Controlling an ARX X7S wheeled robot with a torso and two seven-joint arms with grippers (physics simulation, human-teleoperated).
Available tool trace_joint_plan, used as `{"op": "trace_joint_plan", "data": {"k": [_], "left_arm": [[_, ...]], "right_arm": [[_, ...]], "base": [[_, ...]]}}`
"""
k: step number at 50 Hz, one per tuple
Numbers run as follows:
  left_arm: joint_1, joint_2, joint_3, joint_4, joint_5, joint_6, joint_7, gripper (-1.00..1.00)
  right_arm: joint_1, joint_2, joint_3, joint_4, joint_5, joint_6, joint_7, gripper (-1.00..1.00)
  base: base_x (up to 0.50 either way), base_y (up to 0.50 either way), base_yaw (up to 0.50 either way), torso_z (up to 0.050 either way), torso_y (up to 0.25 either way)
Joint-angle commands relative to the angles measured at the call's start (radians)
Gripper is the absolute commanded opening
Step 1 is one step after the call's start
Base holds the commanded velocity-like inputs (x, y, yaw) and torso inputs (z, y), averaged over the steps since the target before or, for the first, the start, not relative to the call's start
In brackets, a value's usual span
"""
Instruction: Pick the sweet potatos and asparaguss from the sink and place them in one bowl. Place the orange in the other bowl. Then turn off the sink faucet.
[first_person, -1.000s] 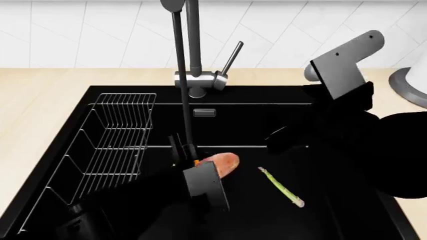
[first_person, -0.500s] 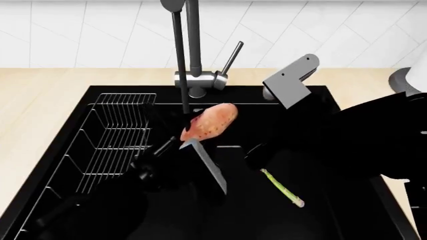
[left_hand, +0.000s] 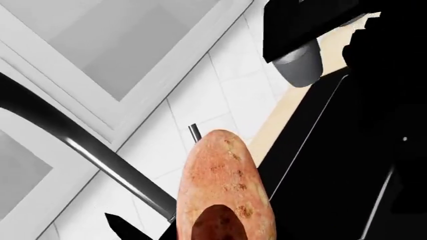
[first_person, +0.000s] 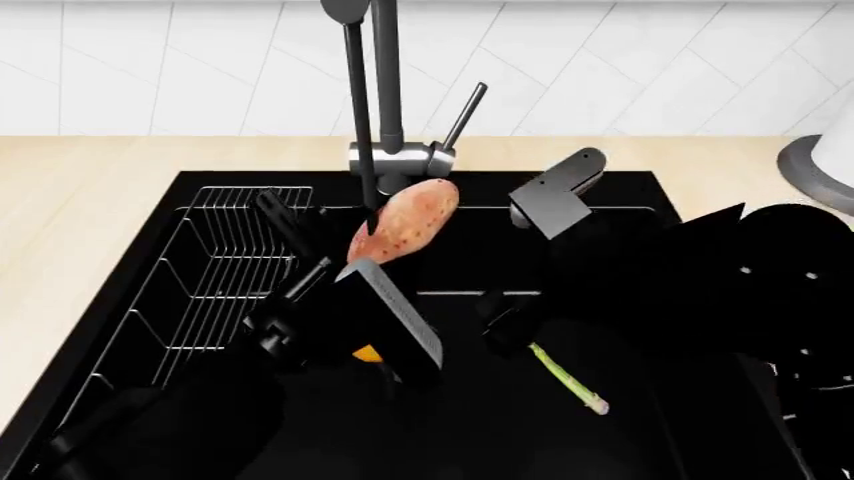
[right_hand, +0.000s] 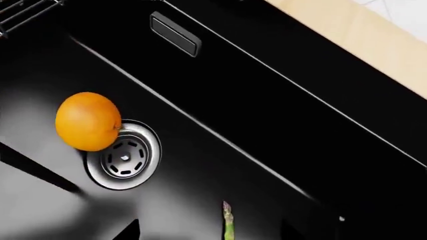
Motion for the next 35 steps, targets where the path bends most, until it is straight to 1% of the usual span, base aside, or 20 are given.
{"op": "trace_joint_plan", "data": {"k": [1, 13, 27, 35], "left_arm": [[0.004, -0.006, -0.029, 0.027, -0.02, -0.008, -0.025, -1.0], [0.006, 0.001, -0.032, 0.026, -0.024, -0.019, -0.031, -1.0], [0.007, 0.004, -0.032, 0.012, -0.026, -0.014, -0.031, -1.0], [0.012, 0.004, -0.039, 0.0, -0.031, -0.005, -0.034, -1.0]], "right_arm": [[-0.007, -0.015, -0.071, 0.072, -0.079, -0.045, -0.07, 1.0], [-0.025, -0.021, -0.12, 0.146, -0.116, -0.058, -0.105, 1.0], [-0.044, -0.045, -0.207, 0.226, -0.19, -0.099, -0.184, 1.0], [-0.053, -0.046, -0.231, 0.251, -0.211, -0.117, -0.203, 1.0]], "base": [[0.0, 0.0, 0.0, 0.0, 0.0], [0.0, 0.0, 0.0, 0.0, 0.0], [0.0, 0.0, 0.0, 0.0, 0.0], [0.0, 0.0, 0.0, 0.0, 0.0]]}}
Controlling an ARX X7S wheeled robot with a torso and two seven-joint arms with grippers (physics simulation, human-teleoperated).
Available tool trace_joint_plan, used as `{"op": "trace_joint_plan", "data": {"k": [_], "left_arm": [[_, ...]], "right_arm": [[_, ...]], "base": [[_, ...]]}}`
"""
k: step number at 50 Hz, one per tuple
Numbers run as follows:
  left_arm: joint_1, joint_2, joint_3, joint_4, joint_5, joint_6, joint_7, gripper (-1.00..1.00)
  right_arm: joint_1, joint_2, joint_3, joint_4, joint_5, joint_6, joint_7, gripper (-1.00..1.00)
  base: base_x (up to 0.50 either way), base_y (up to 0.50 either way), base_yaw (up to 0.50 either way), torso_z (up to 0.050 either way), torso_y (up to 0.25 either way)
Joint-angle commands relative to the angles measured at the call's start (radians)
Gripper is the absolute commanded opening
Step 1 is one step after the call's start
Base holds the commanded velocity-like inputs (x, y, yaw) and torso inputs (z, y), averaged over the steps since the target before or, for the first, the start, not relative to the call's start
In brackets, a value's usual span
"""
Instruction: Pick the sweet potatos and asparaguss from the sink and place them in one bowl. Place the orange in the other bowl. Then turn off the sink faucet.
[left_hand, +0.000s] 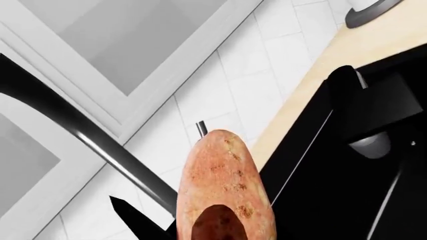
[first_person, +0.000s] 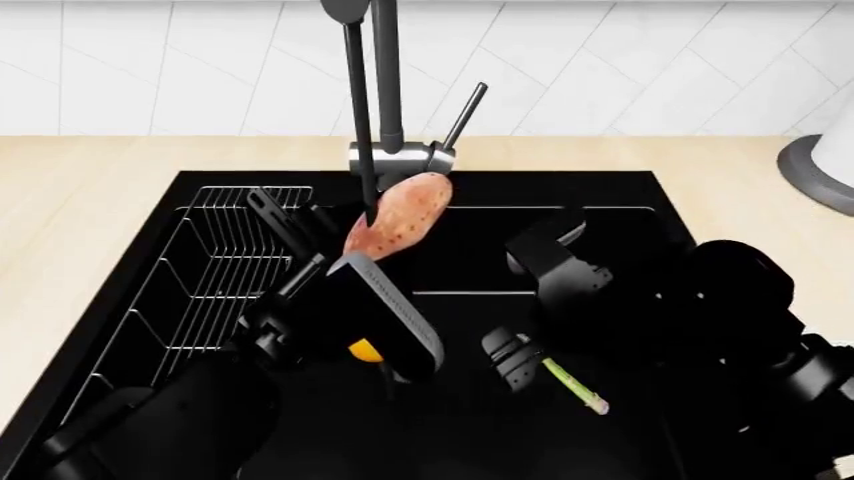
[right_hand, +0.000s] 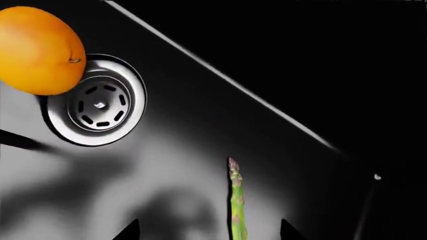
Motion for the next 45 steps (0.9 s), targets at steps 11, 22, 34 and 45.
{"op": "trace_joint_plan", "data": {"k": [11, 22, 34, 45], "left_arm": [[0.004, 0.007, -0.01, -0.009, -0.011, 0.01, -0.016, -1.0], [0.001, 0.016, 0.006, -0.009, -0.003, 0.001, -0.014, -1.0], [-0.007, 0.021, 0.018, 0.002, 0.002, -0.009, -0.007, -1.0], [-0.017, 0.03, 0.03, 0.004, 0.01, -0.024, -0.004, -1.0]], "right_arm": [[-0.054, 0.007, -0.057, 0.106, -0.08, -0.121, -0.1, 1.0], [-0.087, 0.009, -0.069, 0.182, -0.117, -0.196, -0.152, 1.0], [-0.122, 0.025, -0.064, 0.196, -0.111, -0.212, -0.152, 1.0], [-0.149, 0.047, -0.057, 0.197, -0.107, -0.236, -0.162, 1.0]], "base": [[0.0, 0.0, 0.0, 0.0, 0.0], [0.0, 0.0, 0.0, 0.0, 0.0], [0.0, 0.0, 0.0, 0.0, 0.0], [0.0, 0.0, 0.0, 0.0, 0.0]]}}
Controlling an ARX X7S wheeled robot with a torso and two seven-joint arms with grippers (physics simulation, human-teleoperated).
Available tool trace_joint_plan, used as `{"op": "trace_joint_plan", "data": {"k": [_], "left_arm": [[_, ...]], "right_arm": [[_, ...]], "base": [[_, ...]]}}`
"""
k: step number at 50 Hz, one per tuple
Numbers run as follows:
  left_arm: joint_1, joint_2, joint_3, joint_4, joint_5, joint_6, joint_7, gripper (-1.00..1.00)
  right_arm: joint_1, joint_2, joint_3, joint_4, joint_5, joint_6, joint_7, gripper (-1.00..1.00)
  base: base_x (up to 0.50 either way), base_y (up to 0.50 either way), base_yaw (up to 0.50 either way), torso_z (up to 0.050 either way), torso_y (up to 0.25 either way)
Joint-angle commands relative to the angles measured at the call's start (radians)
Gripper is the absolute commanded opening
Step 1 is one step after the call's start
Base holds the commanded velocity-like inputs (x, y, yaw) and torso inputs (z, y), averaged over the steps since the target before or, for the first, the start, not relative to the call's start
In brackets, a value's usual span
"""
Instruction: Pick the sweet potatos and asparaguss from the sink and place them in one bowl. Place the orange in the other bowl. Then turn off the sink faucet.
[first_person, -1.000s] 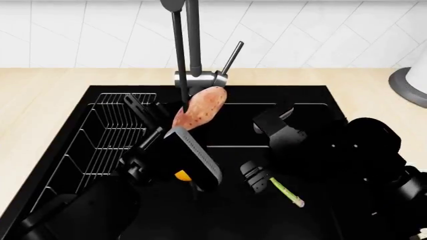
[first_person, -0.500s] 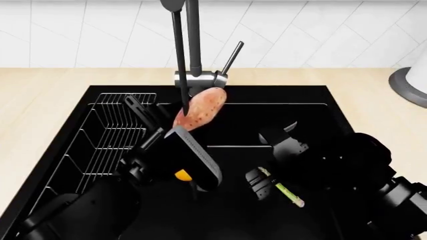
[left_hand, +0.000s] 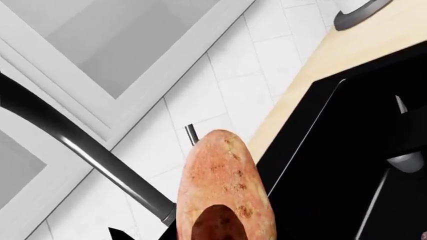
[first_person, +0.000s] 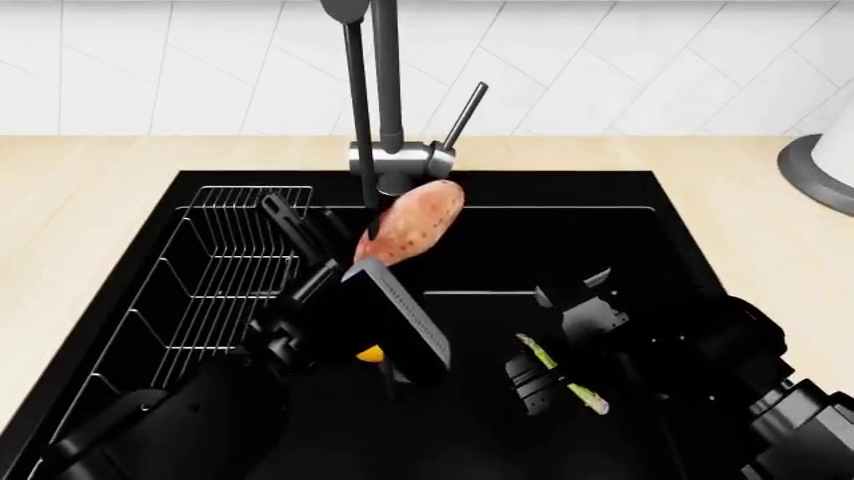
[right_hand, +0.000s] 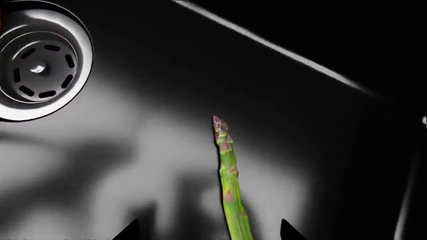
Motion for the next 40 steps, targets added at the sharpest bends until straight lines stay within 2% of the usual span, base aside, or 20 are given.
{"op": "trace_joint_plan", "data": {"k": [1, 16, 40], "left_arm": [[-0.011, 0.011, 0.007, 0.002, 0.004, -0.01, -0.009, -1.0], [-0.015, 0.028, 0.029, 0.008, 0.015, -0.032, -0.01, -1.0], [-0.017, 0.03, 0.034, 0.003, 0.019, -0.03, -0.01, -1.0]], "right_arm": [[-0.029, 0.021, 0.005, 0.01, 0.0, -0.029, -0.012, 1.0], [-0.083, 0.052, 0.014, 0.028, -0.007, -0.093, -0.039, 1.0], [-0.125, 0.03, -0.006, 0.111, -0.041, -0.166, -0.097, 1.0]], "base": [[0.0, 0.0, 0.0, 0.0, 0.0], [0.0, 0.0, 0.0, 0.0, 0.0], [0.0, 0.0, 0.0, 0.0, 0.0]]}}
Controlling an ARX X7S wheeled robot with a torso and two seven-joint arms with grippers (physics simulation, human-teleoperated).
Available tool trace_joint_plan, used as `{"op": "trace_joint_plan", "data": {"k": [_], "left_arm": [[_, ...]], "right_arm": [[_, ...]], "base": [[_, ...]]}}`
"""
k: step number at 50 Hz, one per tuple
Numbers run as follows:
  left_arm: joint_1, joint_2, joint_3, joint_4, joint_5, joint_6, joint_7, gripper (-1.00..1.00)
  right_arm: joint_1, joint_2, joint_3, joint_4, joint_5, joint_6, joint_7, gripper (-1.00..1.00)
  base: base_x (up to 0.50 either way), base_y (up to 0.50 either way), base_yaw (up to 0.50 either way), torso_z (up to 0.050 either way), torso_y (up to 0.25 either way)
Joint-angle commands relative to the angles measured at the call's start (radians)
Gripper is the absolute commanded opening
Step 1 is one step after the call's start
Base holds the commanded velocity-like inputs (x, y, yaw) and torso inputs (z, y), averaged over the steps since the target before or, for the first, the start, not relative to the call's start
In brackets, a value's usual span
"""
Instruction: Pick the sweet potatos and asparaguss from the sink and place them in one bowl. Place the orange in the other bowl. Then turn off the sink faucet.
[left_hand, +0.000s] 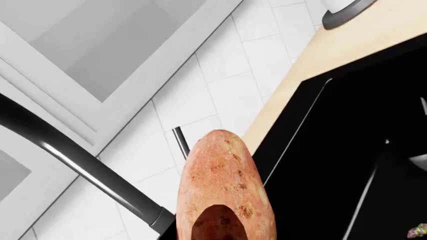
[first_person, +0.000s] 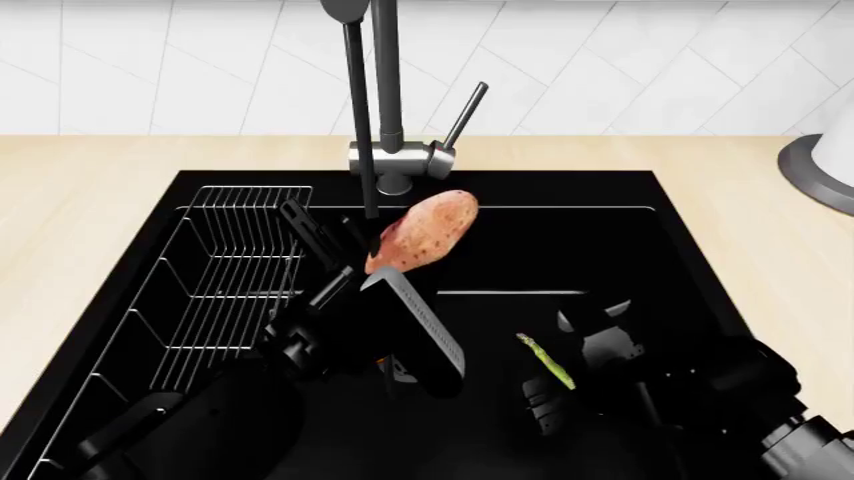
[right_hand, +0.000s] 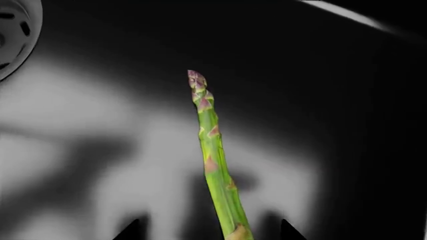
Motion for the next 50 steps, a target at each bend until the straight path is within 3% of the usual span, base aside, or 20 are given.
{"op": "trace_joint_plan", "data": {"k": [1, 16, 17, 32, 47, 50], "left_arm": [[-0.006, 0.002, -0.002, 0.002, 0.002, 0.0, -0.012, -1.0], [-0.004, 0.001, -0.003, 0.009, 0.0, -0.002, -0.014, -1.0], [-0.003, 0.001, -0.002, 0.008, 0.0, -0.001, -0.014, -1.0], [0.002, 0.0, -0.006, 0.002, -0.002, 0.01, -0.017, -1.0], [0.004, 0.003, -0.049, 0.014, -0.026, 0.015, -0.035, -1.0], [0.001, 0.023, -0.095, 0.014, -0.083, -0.043, -0.038, -1.0]], "right_arm": [[-0.028, -0.012, -0.009, 0.041, -0.023, -0.041, -0.03, 1.0], [-0.06, -0.035, -0.028, 0.124, -0.049, -0.082, -0.068, 1.0], [-0.062, -0.036, -0.03, 0.126, -0.049, -0.081, -0.069, -1.0], [-0.042, 0.004, -0.028, 0.01, -0.026, -0.023, -0.027, -1.0], [0.036, 0.128, 0.043, -0.346, 0.105, 0.11, 0.091, -1.0], [0.056, 0.144, 0.065, -0.401, 0.138, 0.135, 0.124, -1.0]], "base": [[0.0, 0.0, 0.0, 0.0, 0.0], [0.01, 0.0, 0.0, 0.0, -0.004], [0.0, 0.0, 0.01, 0.0, -0.011], [0.0, 0.0, 0.0, 0.0, -0.003], [0.0, 0.0, 0.0, 0.0, 0.0], [0.0, 0.0, 0.0, 0.0, 0.0]]}}
